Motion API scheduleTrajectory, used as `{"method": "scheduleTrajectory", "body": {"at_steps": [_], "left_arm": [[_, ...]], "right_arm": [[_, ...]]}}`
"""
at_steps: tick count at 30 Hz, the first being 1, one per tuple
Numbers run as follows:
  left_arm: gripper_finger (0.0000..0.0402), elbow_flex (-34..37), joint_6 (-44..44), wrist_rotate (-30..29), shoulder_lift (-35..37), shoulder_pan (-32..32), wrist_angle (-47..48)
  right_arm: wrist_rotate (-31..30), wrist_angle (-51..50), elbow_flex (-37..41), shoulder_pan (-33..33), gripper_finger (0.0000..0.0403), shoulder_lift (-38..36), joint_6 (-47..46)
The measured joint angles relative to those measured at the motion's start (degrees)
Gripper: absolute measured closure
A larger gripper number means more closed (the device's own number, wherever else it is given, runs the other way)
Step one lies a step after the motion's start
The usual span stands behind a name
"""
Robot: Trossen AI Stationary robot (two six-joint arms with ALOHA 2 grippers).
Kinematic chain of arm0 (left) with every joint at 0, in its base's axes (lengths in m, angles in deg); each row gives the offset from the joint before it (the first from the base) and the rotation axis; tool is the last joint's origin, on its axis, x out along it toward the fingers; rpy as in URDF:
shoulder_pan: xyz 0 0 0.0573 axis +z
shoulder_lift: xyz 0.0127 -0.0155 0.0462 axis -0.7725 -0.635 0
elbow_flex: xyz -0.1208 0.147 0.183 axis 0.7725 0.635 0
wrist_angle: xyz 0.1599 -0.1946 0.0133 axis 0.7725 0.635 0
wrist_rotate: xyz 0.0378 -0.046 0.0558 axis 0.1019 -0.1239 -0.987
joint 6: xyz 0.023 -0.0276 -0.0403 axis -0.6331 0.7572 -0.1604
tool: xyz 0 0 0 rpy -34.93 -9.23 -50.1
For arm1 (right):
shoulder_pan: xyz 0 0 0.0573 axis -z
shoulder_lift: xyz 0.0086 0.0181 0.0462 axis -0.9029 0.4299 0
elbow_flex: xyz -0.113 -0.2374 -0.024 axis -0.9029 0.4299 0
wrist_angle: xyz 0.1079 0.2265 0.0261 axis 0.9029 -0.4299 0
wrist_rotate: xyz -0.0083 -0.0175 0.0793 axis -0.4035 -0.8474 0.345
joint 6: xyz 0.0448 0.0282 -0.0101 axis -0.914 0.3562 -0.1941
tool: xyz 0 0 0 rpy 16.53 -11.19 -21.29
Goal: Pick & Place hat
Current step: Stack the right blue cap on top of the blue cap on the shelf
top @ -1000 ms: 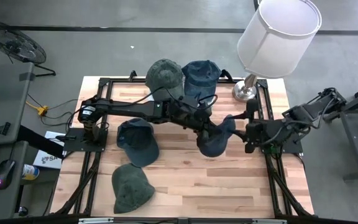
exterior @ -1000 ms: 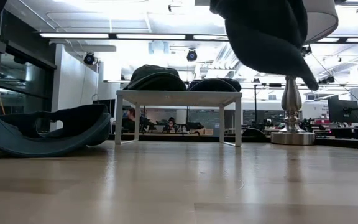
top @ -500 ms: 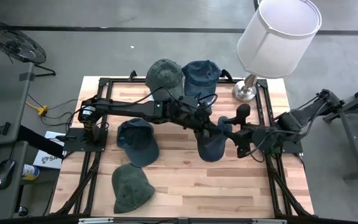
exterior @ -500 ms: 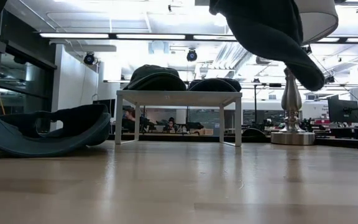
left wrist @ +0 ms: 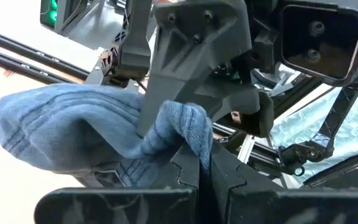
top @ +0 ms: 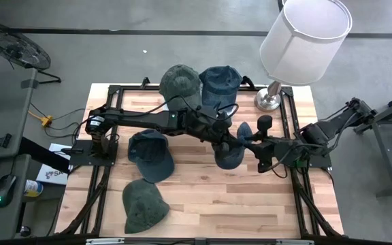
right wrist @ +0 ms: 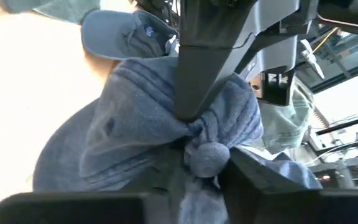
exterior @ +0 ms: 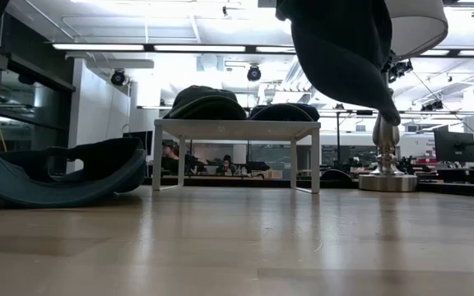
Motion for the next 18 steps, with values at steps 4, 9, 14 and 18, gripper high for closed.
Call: {"method": "scheduleTrajectory", "body": {"at_steps": [4, 9, 14, 18], "left_arm": [[0.0402, 0.0, 0.18, 0.08, 0.0, -0.01, 0.13], [0.04, 0.0, 0.27, 0.14, 0.0, -0.02, 0.69], [0.0383, 0.0, -0.3, 0.19, 0.0, -0.02, 0.83], [0.0369, 0.0, -3.92, -1.26, 0.0, 0.0, 1.0]], "right_arm": [[1.88, 0.02, 0.02, 0.02, 0.0376, 0.0, -2.11], [3.01, -0.02, 0.02, 0.04, 0.038, -0.02, -6.08], [4.66, -0.14, 0.02, 0.04, 0.038, -0.02, -10.66], [5.32, -1.61, 0.02, 0.04, 0.038, -0.02, -13.95]]}}
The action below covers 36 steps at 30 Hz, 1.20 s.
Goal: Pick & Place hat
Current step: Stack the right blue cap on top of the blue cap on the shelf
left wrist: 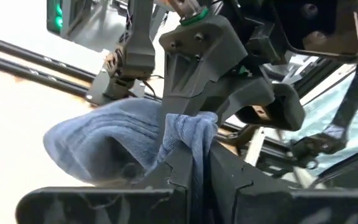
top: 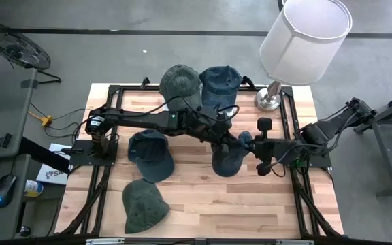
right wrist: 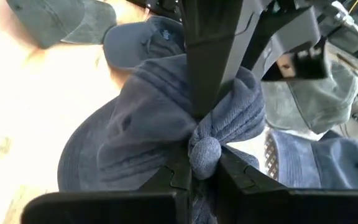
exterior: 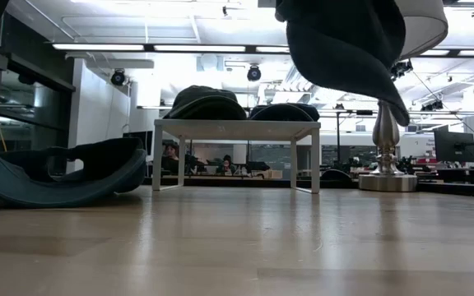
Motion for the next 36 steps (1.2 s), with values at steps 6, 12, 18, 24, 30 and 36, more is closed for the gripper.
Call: {"method": "scheduleTrajectory", "body": {"at_steps": [6, 12, 18, 24, 30, 36], "left_arm": [[0.0316, 0.0, -5.42, -1.43, 0.72, 0.04, 0.69], [0.0244, 0.06, -8.61, -4.19, 3.32, 0.07, 5.89], [0.0219, -0.06, -14.82, -6.15, 6.06, 0.04, 6.36], [0.0218, 0.11, -20.99, -10.65, 9.47, 0.04, 9.2], [0.0218, -2.23, -26.99, -14.97, 12.12, 0.04, 12.43], [0.0218, -12.69, -33.66, -19.84, 12.54, 0.92, 22.43]], "right_arm": [[1.2, -1.7, 0.0, -0.04, 0.038, 0.0, -2.8], [2.21, -2.13, 0.0, 0.63, 0.038, 0.0, -4.76], [4.8, -4.01, -2.74, 4.58, 0.038, 0.63, -6.34], [6.5, -11.22, -12.36, 10.3, 0.038, 3.4, -5.17], [10.63, -17.48, -22.07, 17.09, 0.038, 8.6, -2.27], [14.22, -19.8, -28.77, 23.78, 0.038, 13.57, -0.98]]}}
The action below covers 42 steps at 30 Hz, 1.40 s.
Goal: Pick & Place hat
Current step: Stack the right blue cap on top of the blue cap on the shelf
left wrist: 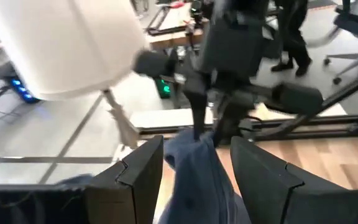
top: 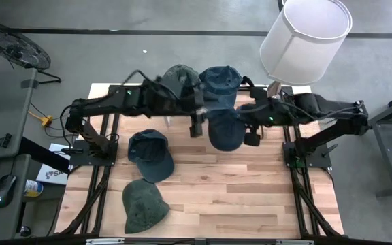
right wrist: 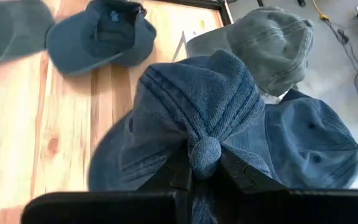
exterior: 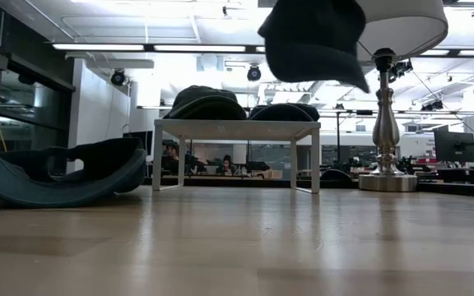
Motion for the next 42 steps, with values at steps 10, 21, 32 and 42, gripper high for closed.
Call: {"method": "scheduleTrajectory", "body": {"at_steps": [10, 21, 32, 42], "left_arm": [[0.0218, -12.22, -0.41, 3.21, -0.49, 7.61, 17.57], [0.0218, -12.35, -10.26, 8.97, -1.53, 15.0, 21.02], [0.0218, -12.35, -5.88, -2.73, -4.35, 15.26, 19.05], [0.0218, -12.31, 0.21, -0.57, -5.28, 15.13, 19.84]], "right_arm": [[5.85, -1.75, -10.87, 6.93, 0.038, 8.36, 1.49], [11.95, -6.17, -18.01, 13.87, 0.038, 14.98, 2.46], [7.9, -3.82, -18.01, 17.86, 0.038, 17.05, -0.26], [2.92, 0.4, -18.01, 18.17, 0.038, 17.08, -0.3]]}}
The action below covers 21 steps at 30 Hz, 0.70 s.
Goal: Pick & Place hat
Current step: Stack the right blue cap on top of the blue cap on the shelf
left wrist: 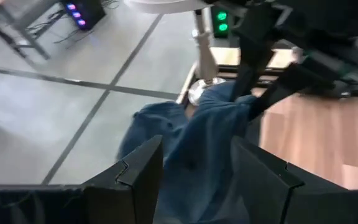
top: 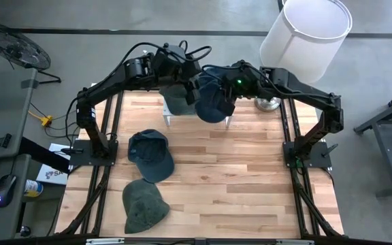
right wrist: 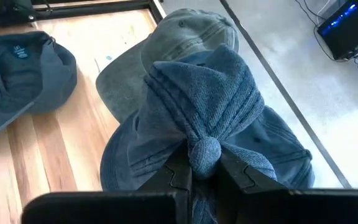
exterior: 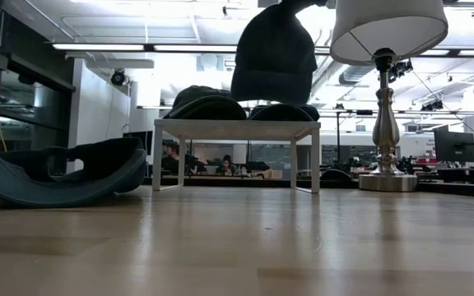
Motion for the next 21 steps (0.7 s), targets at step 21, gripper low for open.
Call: {"method": "scheduleTrajectory", "body": {"at_steps": [21], "left_arm": [[0.0218, -0.04, -14.25, 1.51, -4.29, -3.39, -1.35]], "right_arm": [[7.62, 1.8, 0.01, 1.12, 0.038, -0.02, 1.89]]}}
